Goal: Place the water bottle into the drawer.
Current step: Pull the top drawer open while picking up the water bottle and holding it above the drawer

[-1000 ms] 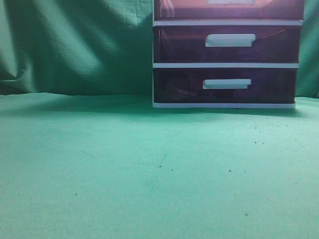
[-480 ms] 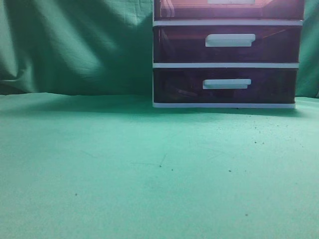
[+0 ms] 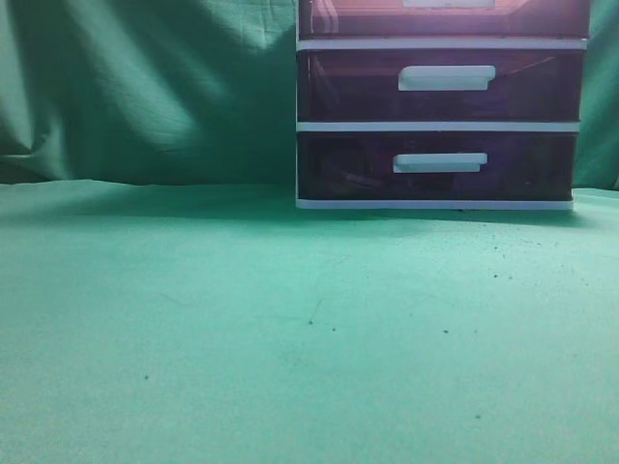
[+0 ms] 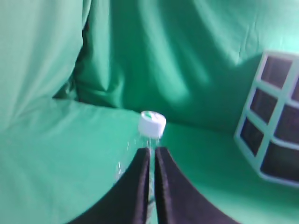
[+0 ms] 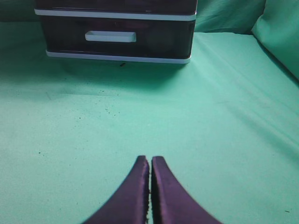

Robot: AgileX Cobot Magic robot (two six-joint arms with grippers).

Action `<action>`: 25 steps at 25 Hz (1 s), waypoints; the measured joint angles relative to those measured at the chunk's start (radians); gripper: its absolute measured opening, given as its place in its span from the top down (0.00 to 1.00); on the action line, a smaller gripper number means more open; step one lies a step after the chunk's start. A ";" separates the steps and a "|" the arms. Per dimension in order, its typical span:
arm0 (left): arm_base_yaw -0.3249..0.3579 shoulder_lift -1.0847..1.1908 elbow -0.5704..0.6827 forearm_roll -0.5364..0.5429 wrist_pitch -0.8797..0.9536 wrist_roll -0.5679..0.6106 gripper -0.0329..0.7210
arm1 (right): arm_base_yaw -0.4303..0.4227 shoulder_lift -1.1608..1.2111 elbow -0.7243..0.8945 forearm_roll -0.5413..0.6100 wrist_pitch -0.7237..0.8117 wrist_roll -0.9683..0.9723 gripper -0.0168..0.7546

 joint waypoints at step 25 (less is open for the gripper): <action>-0.043 0.685 -0.353 0.085 0.130 -0.043 0.96 | 0.000 0.000 0.000 0.000 0.000 0.000 0.98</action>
